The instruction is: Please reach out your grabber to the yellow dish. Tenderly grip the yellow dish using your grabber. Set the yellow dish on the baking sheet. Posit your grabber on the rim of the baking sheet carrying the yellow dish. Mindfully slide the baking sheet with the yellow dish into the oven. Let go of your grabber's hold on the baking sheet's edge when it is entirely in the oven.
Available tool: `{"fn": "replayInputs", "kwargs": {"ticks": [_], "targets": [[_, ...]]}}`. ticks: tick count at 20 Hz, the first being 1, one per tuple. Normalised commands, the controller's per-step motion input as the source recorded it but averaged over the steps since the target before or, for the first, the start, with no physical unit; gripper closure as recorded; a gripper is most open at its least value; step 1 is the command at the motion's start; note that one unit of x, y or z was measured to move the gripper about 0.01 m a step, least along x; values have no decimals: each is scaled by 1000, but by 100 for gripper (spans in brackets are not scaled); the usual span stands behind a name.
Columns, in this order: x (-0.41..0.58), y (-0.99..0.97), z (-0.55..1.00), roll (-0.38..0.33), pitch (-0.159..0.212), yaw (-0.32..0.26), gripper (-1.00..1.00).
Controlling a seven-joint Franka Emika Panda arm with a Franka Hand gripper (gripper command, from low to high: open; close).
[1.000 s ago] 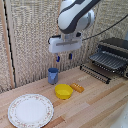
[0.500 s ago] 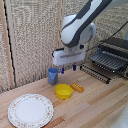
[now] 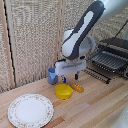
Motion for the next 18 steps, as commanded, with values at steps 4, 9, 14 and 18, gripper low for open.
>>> {"fn": "replayInputs", "kwargs": {"ticks": [4,9,14,18], "targets": [[0,-77,-324,0,1,0,-100],[0,-43,-336,0,0,-20,-100],[48,-10,-266,0,0,-129,-100],[86,81,-51,0,0,-81,100]]}}
